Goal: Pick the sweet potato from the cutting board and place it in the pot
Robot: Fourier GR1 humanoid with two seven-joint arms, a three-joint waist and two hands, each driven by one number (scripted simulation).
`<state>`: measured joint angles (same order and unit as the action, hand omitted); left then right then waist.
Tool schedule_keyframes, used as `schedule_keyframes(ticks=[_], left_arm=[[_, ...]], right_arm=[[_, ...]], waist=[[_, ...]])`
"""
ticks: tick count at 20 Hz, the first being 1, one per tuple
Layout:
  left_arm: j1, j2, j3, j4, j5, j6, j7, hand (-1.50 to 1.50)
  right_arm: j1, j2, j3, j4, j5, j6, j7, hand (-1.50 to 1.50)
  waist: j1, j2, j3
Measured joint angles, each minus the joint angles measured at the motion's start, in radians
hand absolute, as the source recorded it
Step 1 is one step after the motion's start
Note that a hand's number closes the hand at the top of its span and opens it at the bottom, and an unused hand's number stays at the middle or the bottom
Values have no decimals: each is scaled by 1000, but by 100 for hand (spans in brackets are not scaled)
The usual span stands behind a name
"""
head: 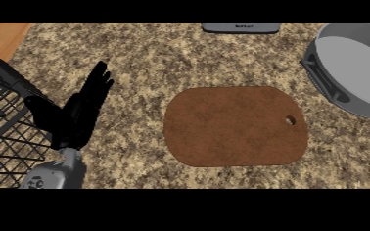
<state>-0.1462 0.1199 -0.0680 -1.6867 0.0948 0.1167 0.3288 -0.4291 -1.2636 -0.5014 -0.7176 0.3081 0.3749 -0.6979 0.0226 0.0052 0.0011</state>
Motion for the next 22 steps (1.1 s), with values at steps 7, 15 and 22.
schedule_keyframes(ticks=[7,15,22], left_arm=[[-1,-9,0,30,-11,-9,-24,0],[-13,-5,8,10,-6,-19,1,0],[-18,-16,3,12,-13,-19,-1,0]], right_arm=[[-223,34,112,34,41,36,141,150],[-424,147,229,146,156,-35,238,150],[-493,243,306,267,253,-88,193,150]], waist=[[12,2,-1],[20,5,-1],[23,9,0]])
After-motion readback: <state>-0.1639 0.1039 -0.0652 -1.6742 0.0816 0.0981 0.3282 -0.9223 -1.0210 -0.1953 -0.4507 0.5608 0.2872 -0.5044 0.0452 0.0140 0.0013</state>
